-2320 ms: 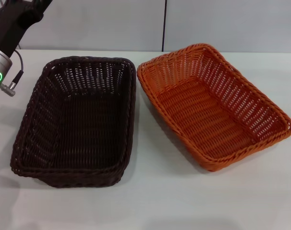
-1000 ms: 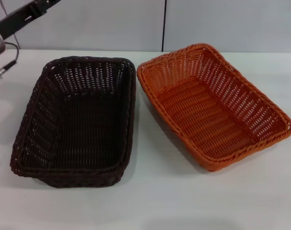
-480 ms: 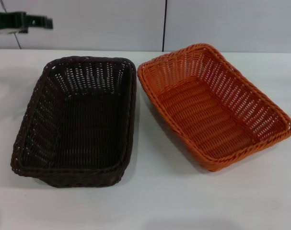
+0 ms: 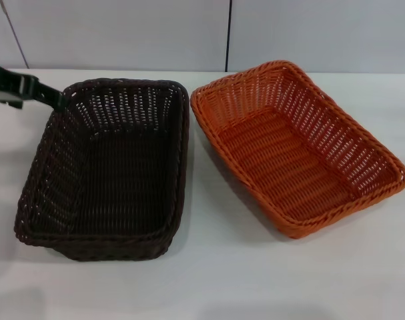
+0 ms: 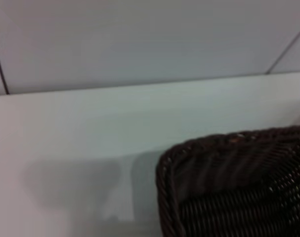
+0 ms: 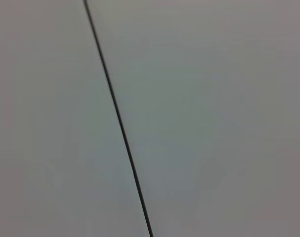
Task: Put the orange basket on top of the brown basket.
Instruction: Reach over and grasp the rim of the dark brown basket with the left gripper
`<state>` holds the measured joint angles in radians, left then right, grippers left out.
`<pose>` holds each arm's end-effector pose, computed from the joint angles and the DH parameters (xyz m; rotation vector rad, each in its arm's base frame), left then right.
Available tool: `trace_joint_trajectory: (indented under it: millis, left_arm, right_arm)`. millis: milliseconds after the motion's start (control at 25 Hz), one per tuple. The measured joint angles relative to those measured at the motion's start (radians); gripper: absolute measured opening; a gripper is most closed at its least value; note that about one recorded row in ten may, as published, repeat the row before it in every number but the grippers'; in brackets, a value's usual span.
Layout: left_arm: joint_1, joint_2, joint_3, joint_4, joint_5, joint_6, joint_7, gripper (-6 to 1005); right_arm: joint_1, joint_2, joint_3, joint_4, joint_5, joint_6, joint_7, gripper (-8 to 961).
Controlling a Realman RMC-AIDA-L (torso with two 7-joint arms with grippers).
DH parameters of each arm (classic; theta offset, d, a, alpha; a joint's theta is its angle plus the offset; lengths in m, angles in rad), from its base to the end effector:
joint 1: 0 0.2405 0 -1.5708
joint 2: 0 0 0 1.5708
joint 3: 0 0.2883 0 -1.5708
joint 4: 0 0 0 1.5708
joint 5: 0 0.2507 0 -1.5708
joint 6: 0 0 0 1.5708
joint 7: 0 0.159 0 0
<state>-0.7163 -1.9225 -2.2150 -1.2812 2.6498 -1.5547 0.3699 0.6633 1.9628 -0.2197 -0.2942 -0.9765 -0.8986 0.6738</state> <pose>-0.2305 0.4753 0.1279 -2.0746 -1.3388 0.1121 0.3971 0.4844 0.1410 -1.2137 0.6718 0.8422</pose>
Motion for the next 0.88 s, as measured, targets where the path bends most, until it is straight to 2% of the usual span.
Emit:
trace_joint_trajectory:
  millis: [80, 120, 200, 280, 320, 480, 560, 680, 880]
  left_arm:
    - [0.0, 0.0, 0.0, 0.0, 0.0, 0.0, 0.0, 861]
    - [0.002, -0.026, -0.001, -0.019, 0.039, -0.022, -0.008, 861]
    - [0.003, -0.044, 0.001, -0.017, 0.07, -0.024, -0.013, 861]
    - [0.003, -0.044, 0.001, -0.017, 0.07, -0.024, -0.013, 861]
    - [0.006, -0.055, 0.008, -0.003, 0.077, -0.019, -0.01, 861]
    - [0.006, -0.063, 0.01, 0.022, 0.098, -0.016, -0.01, 862]
    - [0.008, -0.076, 0.01, 0.033, 0.111, -0.005, -0.008, 855]
    - [0.012, -0.081, 0.01, 0.037, 0.113, 0.002, -0.005, 844]
    - [0.02, -0.09, 0.008, 0.112, 0.118, 0.049, -0.004, 825]
  right_arm:
    - [0.003, 0.002, 0.0, 0.002, 0.0, 0.001, -0.023, 673]
    - [0.005, 0.003, 0.0, 0.005, 0.001, 0.001, -0.032, 673]
    - [0.006, 0.003, 0.0, 0.006, 0.001, 0.001, -0.033, 673]
    - [0.007, 0.003, 0.0, 0.007, 0.001, 0.001, -0.033, 673]
    - [0.007, 0.003, 0.0, 0.007, 0.001, 0.001, -0.033, 673]
    - [0.007, 0.001, -0.001, 0.004, 0.002, 0.001, -0.034, 673]
    - [0.006, 0.0, -0.003, 0.003, 0.002, 0.001, -0.034, 673]
    - [0.006, -0.004, -0.01, 0.004, 0.002, 0.001, -0.034, 673]
    - [0.006, -0.009, -0.012, 0.008, -0.003, 0.001, -0.034, 672]
